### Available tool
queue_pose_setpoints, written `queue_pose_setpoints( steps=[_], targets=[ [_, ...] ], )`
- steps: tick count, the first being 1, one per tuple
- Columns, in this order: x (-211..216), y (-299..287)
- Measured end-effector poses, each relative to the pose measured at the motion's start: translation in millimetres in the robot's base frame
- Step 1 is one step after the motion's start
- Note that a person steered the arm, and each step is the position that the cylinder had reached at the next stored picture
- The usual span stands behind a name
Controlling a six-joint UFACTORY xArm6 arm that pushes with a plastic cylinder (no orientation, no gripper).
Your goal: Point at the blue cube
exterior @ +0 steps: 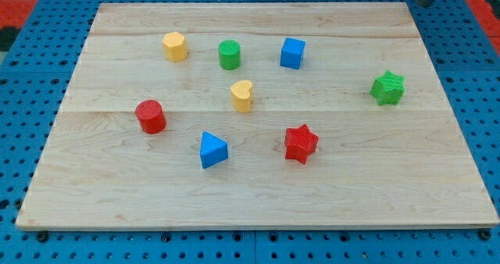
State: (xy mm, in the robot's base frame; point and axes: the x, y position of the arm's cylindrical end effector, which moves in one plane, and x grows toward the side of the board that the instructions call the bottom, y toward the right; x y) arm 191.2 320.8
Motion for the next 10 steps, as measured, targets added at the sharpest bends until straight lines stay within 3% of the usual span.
queue_pose_setpoints(
  steps=[9, 10],
  targets=[
    [-0.2, -16.0],
    [3.7, -37.8]
  ],
)
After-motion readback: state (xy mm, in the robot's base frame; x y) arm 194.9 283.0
